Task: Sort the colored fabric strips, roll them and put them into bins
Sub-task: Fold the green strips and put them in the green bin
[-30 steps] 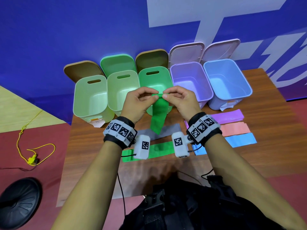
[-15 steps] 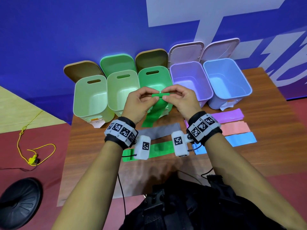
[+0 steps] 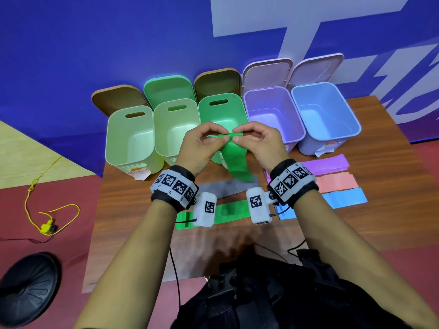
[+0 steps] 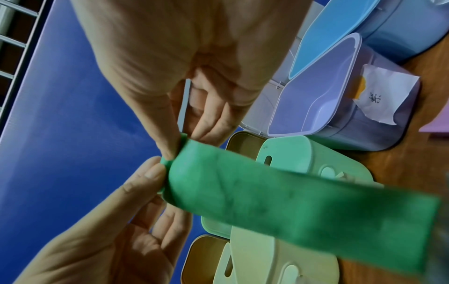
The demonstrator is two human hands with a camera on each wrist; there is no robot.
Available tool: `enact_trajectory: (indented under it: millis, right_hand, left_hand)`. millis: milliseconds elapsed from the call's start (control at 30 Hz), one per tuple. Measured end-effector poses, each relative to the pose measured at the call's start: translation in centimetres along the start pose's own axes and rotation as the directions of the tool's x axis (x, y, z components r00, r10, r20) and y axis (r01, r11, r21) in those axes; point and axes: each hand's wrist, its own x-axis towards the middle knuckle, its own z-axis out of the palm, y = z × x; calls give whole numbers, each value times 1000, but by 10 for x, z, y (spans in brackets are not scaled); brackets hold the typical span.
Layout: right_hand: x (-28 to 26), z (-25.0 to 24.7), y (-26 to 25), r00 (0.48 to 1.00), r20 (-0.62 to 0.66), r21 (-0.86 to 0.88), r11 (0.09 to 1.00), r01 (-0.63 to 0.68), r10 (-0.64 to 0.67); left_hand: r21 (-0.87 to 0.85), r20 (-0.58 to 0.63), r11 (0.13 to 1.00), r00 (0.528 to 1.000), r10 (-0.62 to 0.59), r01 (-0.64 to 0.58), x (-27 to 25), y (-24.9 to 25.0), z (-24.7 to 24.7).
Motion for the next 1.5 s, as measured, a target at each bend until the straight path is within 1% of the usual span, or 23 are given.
enact_trajectory:
  millis: [100,200,333,467,633,800,900,967,1100,1233,1400,1500]
  right_hand:
    - [-1,0,-2,1000,17,-1,1000,-17,17]
    - [-1,1,-2,999,15,-6,999,-39,39]
    - [-1,1,0,1000,8,-19,1000,-16,16]
    - [-2,-1,0,1000,18,-1,1000,-22,22]
    - [-1,-1,1,999,39,6,1000,11,-11]
    - [1,1,1,999,9,7,999,-31,31]
    - [3,0,2,1000,-7,-22,1000,-17,17]
    - [4,0,2,1000,-9,-7,1000,-7,7]
    - [5,-1,1,1000,-13,-7,1000,-4,4]
    - [4,1,1,1000,-13,-7,1000,-2,1]
    - [5,1,-1,999,33,11,1000,-7,6]
    - [5,0,0,999,31,13,1000,-7,7]
  left_hand:
    - [16,4,1000,1000,2,-2,0,0,1]
    - [14,0,1000,1000,-26,26,-1,1,3]
    - [21,15,1000,1000,-15,15,0,0,2]
    - [15,-21,999,999,-29,30,1,-2,3]
    - [33,0,999,999,-33,33,2,-5,1]
    - [19,4,1000,1000,-23,23,1,-1,4]
    - [22,16,1000,1000,-6,6,1,-3,5]
    - [27,10,1000,1000,-5,5,2,-5,4]
    - [46,15,999,1000,-22,22,3,-8,4]
    - [53,9,999,1000,-4,3,6,-4,4]
    - [37,-8,999,1000,5,-5,6,1,2]
    - [79,-6,996,999,43,-43,6,3,1]
